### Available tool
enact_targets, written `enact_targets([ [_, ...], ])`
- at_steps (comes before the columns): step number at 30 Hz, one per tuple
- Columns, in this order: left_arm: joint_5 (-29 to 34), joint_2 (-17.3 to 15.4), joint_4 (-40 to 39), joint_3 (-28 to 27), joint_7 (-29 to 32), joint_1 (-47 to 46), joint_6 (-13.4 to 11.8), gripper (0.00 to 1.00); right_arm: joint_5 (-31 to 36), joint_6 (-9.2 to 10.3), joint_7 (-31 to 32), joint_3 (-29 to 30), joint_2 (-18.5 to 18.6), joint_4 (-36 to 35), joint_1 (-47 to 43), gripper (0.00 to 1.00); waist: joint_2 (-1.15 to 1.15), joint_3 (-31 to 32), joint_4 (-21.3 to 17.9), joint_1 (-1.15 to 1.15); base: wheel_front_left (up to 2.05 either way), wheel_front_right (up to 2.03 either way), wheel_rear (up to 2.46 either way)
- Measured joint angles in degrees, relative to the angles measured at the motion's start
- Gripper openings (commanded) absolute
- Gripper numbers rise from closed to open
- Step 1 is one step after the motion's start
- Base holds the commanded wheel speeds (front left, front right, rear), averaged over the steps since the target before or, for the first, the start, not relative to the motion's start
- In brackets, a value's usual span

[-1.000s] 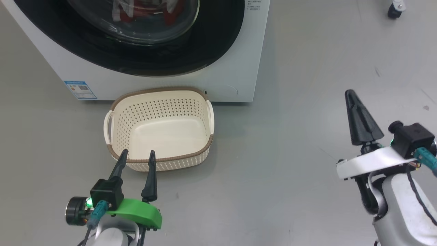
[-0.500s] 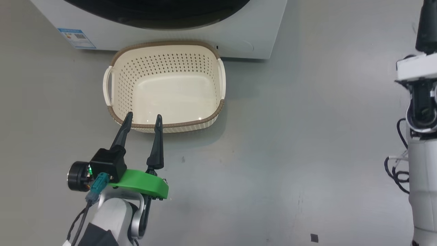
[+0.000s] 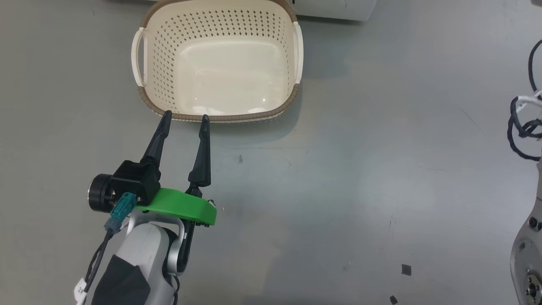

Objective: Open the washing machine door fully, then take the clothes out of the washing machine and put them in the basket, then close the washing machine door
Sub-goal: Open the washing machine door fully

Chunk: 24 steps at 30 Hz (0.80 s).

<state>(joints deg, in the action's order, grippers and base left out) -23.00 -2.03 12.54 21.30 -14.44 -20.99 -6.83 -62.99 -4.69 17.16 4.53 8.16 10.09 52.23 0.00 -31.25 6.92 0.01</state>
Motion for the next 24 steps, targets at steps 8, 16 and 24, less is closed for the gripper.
enact_targets([
  [8,-0.71,0.11,-0.13,0.99,0.00,-1.54,0.00,1.00,-7.09,4.57,9.73,0.78,0.83,4.97,9.22,0.00,0.00,-3.15,2.98,-0.01,0.00,0.00,0.00],
  [16,-1.86,0.20,-0.14,2.36,0.00,-2.14,0.00,1.00,-10.73,8.99,15.10,1.82,0.90,8.65,16.30,0.00,0.00,-4.81,5.12,-0.01,0.00,0.00,0.00],
  [24,-2.77,0.24,-0.51,2.93,0.00,-2.57,0.00,1.00,-11.12,10.46,18.05,1.26,1.31,11.56,22.30,0.00,0.00,-6.37,6.91,-0.01,0.00,0.00,0.00],
])
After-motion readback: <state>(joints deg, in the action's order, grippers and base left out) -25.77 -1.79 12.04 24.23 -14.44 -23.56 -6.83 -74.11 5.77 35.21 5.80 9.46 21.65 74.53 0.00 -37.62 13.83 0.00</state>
